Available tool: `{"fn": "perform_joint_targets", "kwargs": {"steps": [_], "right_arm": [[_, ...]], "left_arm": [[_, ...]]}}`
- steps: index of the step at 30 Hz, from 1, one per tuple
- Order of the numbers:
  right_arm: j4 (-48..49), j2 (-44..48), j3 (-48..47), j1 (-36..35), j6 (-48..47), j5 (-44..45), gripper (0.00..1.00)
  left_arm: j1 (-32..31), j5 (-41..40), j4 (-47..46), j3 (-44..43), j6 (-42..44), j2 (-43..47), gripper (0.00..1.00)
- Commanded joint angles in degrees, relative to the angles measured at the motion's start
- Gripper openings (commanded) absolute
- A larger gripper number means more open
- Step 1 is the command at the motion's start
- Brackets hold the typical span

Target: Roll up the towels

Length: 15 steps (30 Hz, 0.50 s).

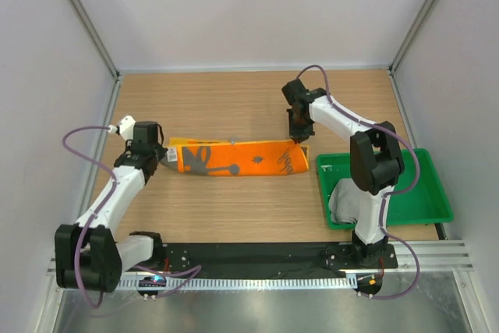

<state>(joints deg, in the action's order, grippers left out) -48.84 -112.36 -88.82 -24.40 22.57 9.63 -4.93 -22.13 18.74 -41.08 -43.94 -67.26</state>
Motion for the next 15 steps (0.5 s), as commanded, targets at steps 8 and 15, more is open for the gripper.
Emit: {"fn": "perform_joint_targets", "kwargs": {"steps": [8,15], "right_arm": [[0.1,3.2,-0.4,-3.1,0.0,3.5,0.01],[-2.4,4.8,0.1,-2.7,0.8,8.8,0.01]], "left_arm": [[-0.1,-2.9,-1.0,1.3,1.0,5.4,0.00],[0.0,4.5,-7.8,-1.6,5.2,-1.7,0.00]]}}
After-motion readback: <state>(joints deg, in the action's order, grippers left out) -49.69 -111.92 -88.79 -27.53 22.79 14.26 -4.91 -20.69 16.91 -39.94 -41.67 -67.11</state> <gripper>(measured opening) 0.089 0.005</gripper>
